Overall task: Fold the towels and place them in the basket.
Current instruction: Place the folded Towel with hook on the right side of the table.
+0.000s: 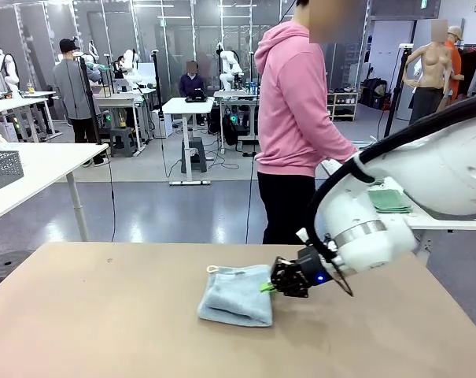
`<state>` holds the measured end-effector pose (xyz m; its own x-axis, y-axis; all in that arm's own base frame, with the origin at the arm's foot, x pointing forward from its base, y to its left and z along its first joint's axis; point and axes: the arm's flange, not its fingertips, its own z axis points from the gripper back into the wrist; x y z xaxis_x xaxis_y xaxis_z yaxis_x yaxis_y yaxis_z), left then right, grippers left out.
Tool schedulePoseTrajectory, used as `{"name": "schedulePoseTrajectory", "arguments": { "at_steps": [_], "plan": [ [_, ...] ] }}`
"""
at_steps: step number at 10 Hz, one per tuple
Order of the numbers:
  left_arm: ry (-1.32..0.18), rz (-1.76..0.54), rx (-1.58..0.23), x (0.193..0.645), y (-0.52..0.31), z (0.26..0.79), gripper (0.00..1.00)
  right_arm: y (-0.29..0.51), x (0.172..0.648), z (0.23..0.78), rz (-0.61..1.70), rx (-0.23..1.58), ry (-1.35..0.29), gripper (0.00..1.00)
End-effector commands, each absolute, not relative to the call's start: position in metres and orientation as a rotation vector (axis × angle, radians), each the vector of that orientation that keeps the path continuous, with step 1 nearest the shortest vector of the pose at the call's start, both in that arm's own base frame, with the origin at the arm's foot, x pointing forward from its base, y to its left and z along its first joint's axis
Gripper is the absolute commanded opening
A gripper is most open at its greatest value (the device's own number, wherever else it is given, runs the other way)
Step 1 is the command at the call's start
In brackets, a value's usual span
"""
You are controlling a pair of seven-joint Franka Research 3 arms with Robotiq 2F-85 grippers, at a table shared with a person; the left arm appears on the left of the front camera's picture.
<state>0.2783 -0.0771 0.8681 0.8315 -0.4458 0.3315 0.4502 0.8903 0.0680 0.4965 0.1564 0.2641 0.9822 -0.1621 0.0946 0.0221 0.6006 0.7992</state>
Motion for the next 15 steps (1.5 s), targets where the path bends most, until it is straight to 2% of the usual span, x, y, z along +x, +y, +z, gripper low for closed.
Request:
{"name": "schedulePoseTrajectory", "arguments": {
  "at_steps": [1,3,7,12,13,14,15],
  "plan": [
    [-0.347,-0.485,-0.011,0.275,-0.075,0.867,1.00,0.100,0.481,0.285,-0.080,0.880,-0.212,0.04],
    [-0.347,-0.485,-0.011,0.275,-0.075,0.867,1.00,0.044,0.477,0.306,-0.058,0.760,-0.246,0.04],
    [-0.347,-0.485,-0.011,0.275,-0.075,0.867,1.00,-0.055,0.476,0.333,-0.009,0.522,-0.161,0.04],
    [-0.347,-0.485,-0.011,0.275,-0.075,0.867,1.00,-0.107,0.483,0.355,-0.072,0.350,-0.134,0.04],
    [-0.347,-0.485,-0.011,0.275,-0.075,0.867,1.00,-0.107,0.484,0.357,-0.067,0.370,-0.117,0.39],
    [-0.347,-0.485,-0.011,0.275,-0.075,0.867,1.00,-0.107,0.484,0.362,-0.078,0.341,-0.119,0.39],
    [-0.347,-0.485,-0.011,0.275,-0.075,0.867,1.00,-0.108,0.483,0.364,-0.084,0.311,-0.115,0.73]
  ]
}}
